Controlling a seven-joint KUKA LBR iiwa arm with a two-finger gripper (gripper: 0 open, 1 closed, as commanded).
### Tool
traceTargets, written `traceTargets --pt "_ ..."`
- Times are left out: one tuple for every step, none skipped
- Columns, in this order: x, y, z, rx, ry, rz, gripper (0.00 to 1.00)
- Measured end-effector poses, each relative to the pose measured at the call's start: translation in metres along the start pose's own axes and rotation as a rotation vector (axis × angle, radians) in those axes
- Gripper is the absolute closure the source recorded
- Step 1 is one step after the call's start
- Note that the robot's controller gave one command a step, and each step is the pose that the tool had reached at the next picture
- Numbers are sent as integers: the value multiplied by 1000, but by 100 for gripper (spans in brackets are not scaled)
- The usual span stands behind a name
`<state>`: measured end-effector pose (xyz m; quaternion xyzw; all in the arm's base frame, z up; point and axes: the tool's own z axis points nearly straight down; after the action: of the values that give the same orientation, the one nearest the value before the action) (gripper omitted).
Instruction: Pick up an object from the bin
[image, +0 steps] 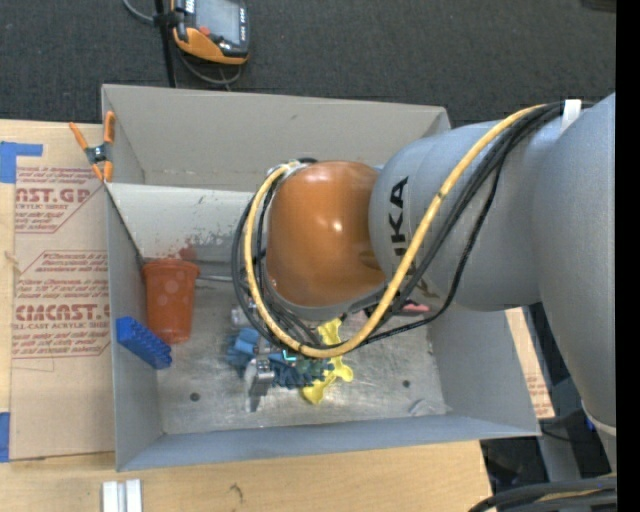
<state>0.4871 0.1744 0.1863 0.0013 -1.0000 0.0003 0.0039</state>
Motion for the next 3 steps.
traceTargets --pt "-2 -1 -4 -2 -7 2 0" --pt "-16 -18 42 -5 -15 48 0" --pt "-17 -82 111 -6 -18 207 100"
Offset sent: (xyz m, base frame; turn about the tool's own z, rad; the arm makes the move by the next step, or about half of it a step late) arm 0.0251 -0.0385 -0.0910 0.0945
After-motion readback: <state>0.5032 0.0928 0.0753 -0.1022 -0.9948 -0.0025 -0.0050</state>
